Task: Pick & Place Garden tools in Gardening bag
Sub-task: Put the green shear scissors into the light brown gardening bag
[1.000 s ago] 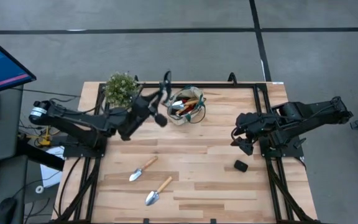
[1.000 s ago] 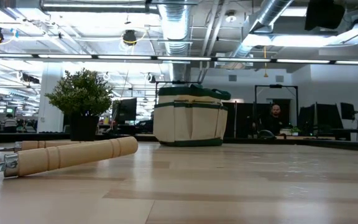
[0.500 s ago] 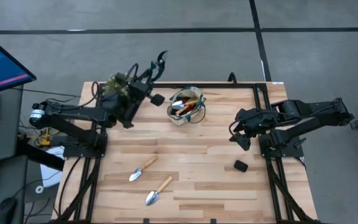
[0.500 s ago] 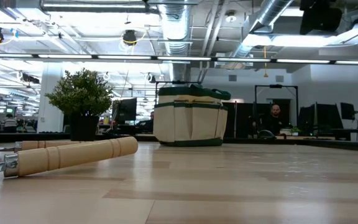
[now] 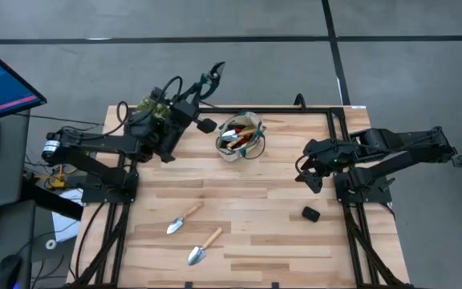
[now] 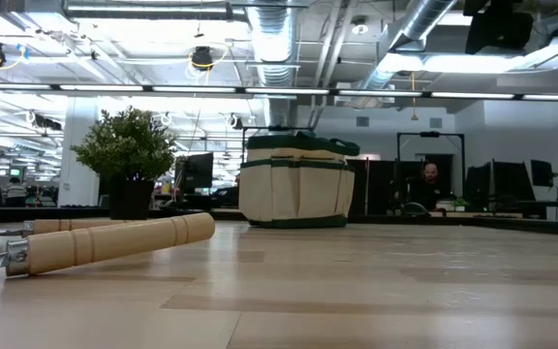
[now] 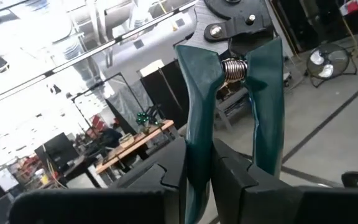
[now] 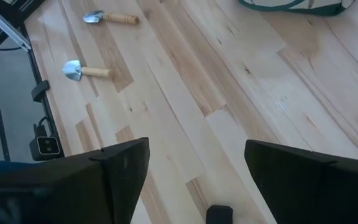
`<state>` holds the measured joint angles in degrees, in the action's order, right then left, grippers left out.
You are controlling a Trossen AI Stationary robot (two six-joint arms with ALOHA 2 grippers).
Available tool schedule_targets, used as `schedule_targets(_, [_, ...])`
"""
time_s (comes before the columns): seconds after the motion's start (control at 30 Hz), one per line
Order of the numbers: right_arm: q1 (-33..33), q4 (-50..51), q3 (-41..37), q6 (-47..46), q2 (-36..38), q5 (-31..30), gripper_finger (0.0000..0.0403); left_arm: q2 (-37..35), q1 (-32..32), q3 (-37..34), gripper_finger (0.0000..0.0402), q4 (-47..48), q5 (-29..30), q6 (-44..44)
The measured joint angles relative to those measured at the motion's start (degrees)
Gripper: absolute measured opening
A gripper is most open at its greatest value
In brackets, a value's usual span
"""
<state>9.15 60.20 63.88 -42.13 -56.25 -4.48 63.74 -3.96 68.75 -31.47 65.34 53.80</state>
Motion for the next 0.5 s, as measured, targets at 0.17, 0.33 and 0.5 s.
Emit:
schedule_targets(0.17, [0.02,-0.42,0.00,0.00,0.00,-0.02,0.0256,0.91,-2.01,0.01,0.0044,0.60,-2.91,9.15])
schedule_targets(0.33, [0.02,-0.95,0.00,0.00,0.00,-0.04,0.0256,2.02,-4.69,-0.02,0.0044,1.14,-3.81,13.07])
schedule_targets(0.5, [0.04,-1.13,0.00,0.02,0.02,-0.06,0.0256,2.27,-4.68,0.00,0.0044,0.87,5.12,7.81])
